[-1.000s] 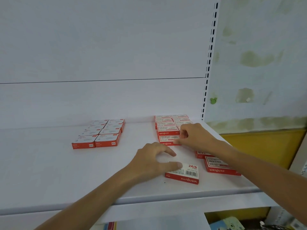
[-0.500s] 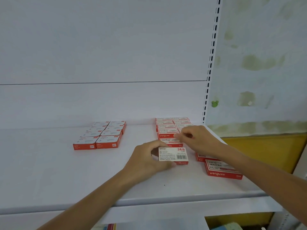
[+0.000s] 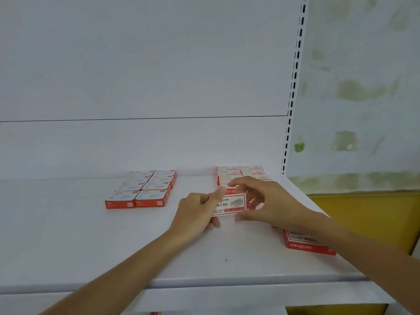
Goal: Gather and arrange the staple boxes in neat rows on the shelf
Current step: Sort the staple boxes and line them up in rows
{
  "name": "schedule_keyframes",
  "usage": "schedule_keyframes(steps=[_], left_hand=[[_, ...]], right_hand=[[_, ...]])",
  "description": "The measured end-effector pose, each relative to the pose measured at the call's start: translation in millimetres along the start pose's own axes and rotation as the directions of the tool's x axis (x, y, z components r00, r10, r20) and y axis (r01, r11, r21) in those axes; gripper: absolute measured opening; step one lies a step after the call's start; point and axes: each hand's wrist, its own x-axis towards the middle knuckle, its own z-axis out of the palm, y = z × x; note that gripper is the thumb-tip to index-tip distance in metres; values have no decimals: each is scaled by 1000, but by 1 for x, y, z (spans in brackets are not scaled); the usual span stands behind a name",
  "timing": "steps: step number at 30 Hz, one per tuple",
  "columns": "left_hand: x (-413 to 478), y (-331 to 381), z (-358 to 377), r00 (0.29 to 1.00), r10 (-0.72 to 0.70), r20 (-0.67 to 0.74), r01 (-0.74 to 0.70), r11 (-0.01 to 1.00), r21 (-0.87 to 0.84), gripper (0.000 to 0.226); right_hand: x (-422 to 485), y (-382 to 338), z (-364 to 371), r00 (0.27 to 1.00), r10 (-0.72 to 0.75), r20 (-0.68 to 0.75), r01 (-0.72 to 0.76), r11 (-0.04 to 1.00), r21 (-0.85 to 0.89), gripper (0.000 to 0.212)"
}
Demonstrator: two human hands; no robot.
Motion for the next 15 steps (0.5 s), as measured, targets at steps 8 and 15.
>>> schedule_keyframes(steps=[8,15], left_hand=[[11,-2,-2,999,-37,26,41,986,-163,23],[13,-1,5,997,-9,-82,-5,985,-174,12]], right_hand=[[7,6,1,974,-166,-152,137,973,-183,43],[11,11,2,962,-198,-187,154,961,-228,52]])
